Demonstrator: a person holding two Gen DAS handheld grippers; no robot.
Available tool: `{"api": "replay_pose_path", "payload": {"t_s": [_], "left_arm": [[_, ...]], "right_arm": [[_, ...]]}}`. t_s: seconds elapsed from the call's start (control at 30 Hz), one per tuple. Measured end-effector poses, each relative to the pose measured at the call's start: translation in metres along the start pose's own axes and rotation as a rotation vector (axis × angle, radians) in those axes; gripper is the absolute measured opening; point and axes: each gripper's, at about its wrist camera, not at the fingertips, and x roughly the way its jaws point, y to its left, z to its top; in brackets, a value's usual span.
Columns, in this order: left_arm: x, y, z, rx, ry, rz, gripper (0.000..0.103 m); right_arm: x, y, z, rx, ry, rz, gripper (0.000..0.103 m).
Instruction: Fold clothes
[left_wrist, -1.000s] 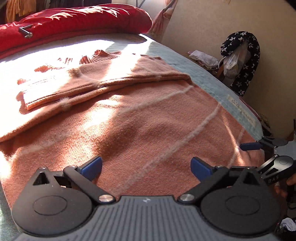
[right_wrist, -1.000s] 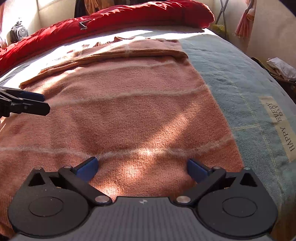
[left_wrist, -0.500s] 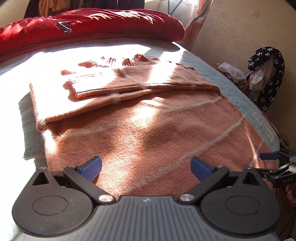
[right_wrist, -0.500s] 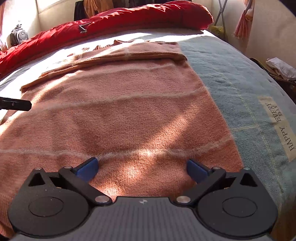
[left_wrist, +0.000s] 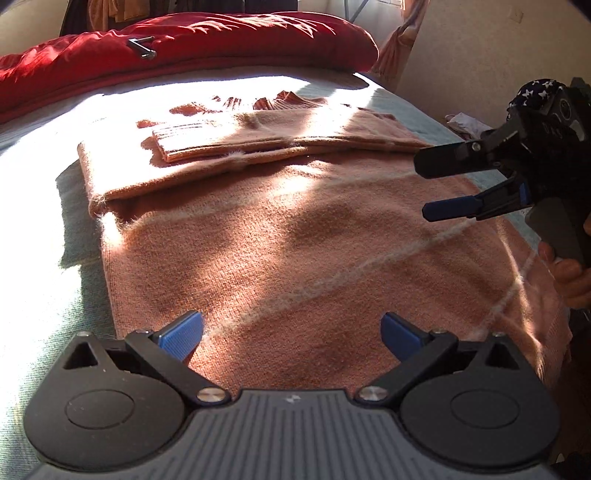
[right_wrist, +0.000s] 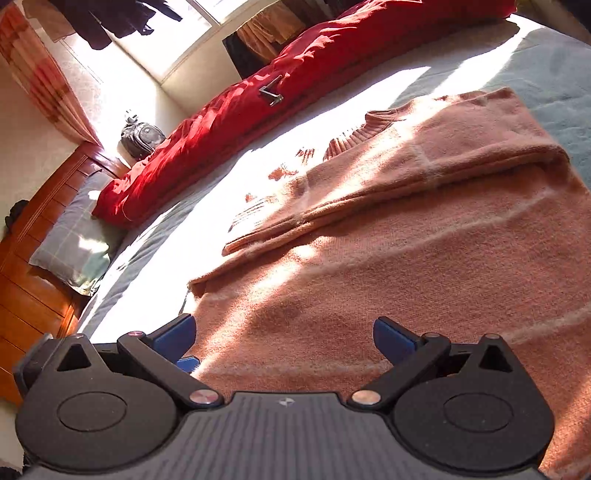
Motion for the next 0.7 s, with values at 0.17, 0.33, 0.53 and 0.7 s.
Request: {"api": "replay_pose_path", "payload": {"t_s": [0.17, 0.33, 0.53, 0.7], "left_arm": [[-0.002, 0.003, -0.005, -0.003, -0.008, -0.006, 0.102], [0.001, 0.004, -0.004, -0.001, -0.009, -0.001, 0.102], [-0.002, -0.001, 0.004, -0.009, -0.025, 0.004, 0.102], [-0.007, -0.01, 0.02, -0.005, -0.079, -0.003, 0.102]], "right_arm": [[0.012, -0.017, -0.004, 0.062, 0.007, -0.06, 0.103], [-0.035, -0.045, -0.016, 0.104, -0.081, -0.164, 0.103], [-0.083, -0.072, -0.032, 0.171, -0.144, -0.299, 0.103], [-0.09, -0.063, -0.032, 0.118, -0.15, -0.268, 0.103]]}}
